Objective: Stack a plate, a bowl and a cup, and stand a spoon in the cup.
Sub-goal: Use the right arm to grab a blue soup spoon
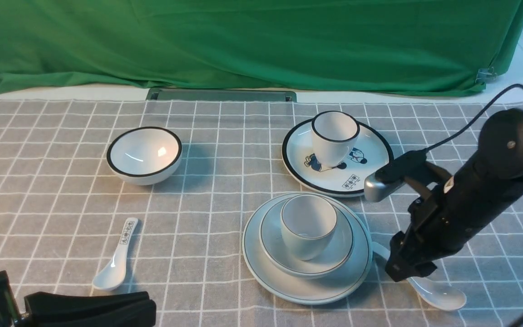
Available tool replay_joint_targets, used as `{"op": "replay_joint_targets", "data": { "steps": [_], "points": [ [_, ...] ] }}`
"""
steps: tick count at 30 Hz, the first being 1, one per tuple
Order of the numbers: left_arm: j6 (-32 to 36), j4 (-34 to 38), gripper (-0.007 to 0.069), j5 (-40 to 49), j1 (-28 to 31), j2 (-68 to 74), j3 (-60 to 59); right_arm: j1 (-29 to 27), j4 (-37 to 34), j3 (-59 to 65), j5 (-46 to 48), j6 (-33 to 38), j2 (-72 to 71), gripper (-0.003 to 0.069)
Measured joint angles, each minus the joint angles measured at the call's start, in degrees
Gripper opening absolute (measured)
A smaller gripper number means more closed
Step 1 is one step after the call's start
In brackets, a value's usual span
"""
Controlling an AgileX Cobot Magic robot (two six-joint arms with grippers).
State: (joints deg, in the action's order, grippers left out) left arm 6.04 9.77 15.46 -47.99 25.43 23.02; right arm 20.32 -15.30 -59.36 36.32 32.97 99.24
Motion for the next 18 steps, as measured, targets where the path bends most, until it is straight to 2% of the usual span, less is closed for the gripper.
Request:
{"op": "replay_joint_targets", "data": {
  "steps": [12,14,16,17,18],
  "points": [
    [0.2,0.0,0.0011,0.0,0.0,0.0,0.0,-0.1,2.1,-3.0,-2.6,2.7,7.6,0.0440],
    [0.2,0.0,0.0011,0.0,0.0,0.0,0.0,-0.1,2.3,-3.2,-2.6,2.7,7.7,0.0413],
    [0.2,0.0,0.0011,0.0,0.0,0.0,0.0,-0.2,3.0,-3.2,-2.8,2.5,7.8,0.0309],
    [0.2,0.0,0.0011,0.0,0.0,0.0,0.0,-0.2,3.4,-3.2,-2.8,2.0,7.7,0.0229],
    [0.2,0.0,0.0011,0.0,0.0,0.0,0.0,-0.2,3.5,-3.2,-2.8,1.7,7.6,0.0215]
  ]
}}
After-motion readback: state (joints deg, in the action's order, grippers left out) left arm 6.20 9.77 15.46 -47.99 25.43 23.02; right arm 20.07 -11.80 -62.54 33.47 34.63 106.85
